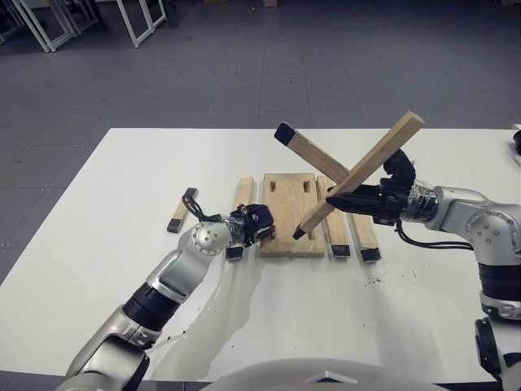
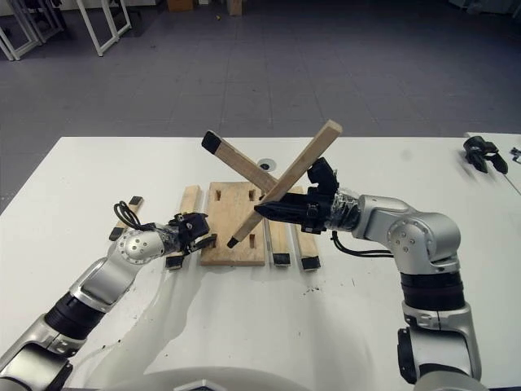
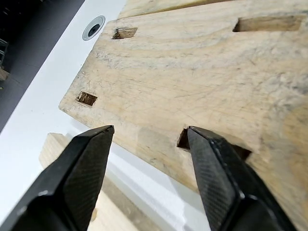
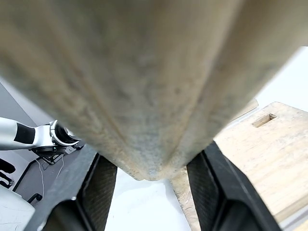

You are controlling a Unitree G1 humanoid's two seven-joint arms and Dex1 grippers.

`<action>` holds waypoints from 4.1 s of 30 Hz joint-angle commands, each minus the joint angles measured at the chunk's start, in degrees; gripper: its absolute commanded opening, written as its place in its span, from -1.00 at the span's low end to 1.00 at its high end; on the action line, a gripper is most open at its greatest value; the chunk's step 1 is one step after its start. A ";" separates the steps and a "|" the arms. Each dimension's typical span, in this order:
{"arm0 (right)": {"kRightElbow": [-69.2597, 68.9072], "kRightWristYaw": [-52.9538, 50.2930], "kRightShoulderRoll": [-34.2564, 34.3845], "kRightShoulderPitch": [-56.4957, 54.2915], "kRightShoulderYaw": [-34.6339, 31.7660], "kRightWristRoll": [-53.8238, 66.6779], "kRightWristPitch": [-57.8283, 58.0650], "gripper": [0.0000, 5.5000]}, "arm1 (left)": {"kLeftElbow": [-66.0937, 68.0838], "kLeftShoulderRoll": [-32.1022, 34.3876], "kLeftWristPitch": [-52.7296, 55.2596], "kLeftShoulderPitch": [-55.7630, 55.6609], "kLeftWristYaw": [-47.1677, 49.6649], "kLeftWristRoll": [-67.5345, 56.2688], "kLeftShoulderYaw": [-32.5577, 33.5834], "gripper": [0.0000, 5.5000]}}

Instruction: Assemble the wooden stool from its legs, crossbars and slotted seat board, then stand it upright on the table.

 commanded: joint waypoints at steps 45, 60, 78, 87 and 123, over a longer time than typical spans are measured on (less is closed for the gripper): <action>66.31 7.56 15.23 -17.63 25.09 -45.94 -39.27 -0.27 | 3.06 16.81 -28.40 12.66 -13.92 5.62 7.92 0.03; 67.15 14.98 14.44 -28.04 15.91 -43.21 -38.61 -0.03 | 5.51 14.26 -29.10 11.59 -13.39 7.04 8.74 0.03; 39.60 -15.42 16.61 -45.83 -13.36 -23.80 -32.75 0.21 | 4.28 13.58 -28.98 13.28 -13.56 7.59 9.28 0.03; 49.78 -10.65 22.02 -23.00 12.31 -41.06 -30.22 0.21 | 4.82 12.58 -28.82 12.28 -13.39 8.16 8.92 0.03; -3.58 -37.34 13.01 19.18 -1.07 -35.81 -12.09 0.21 | 4.36 11.36 -27.93 22.94 -6.20 6.67 20.90 0.03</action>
